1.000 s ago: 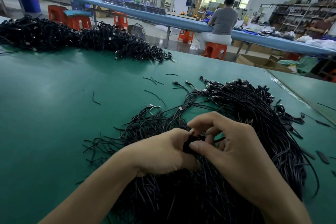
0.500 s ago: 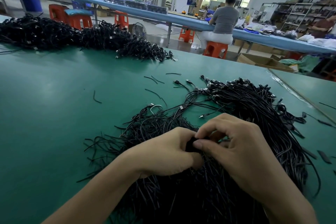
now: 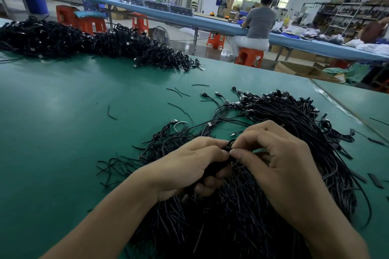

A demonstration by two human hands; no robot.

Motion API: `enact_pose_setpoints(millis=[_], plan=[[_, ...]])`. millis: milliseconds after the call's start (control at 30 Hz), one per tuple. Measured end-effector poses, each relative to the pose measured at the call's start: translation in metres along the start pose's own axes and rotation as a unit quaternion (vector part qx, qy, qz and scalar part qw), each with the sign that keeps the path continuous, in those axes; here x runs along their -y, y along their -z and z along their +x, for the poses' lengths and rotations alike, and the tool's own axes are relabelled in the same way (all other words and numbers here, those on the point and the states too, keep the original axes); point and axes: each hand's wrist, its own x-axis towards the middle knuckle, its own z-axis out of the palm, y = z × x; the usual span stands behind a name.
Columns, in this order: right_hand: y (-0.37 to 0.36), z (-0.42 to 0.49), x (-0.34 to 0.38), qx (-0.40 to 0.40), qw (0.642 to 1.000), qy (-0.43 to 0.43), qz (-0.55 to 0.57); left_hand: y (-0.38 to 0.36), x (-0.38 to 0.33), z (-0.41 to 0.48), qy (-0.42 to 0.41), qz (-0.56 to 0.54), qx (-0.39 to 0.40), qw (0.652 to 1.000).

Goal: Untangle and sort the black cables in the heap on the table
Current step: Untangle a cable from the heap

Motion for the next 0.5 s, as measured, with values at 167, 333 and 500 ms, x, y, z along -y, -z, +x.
enact_pose_setpoints(millis=[167,333,500], plan=[[0.0009,-0.0001,-0.0034,0.029,0.999,-0.002,-0.025,-0.0044,0.001,0.0014,-0.006,0.077,-0.027,0.997],[0.001,-0.0001,-0.0039,0.038,0.999,-0.011,-0.025,-0.0027,-0.0002,-0.001,0.008,0.057,-0.026,0.998],[-0.0022,-0.0001,-0.0007,0.013,0.999,0.002,-0.041,-0.0034,-0.0018,-0.0023,-0.016,0.042,0.012,0.999]])
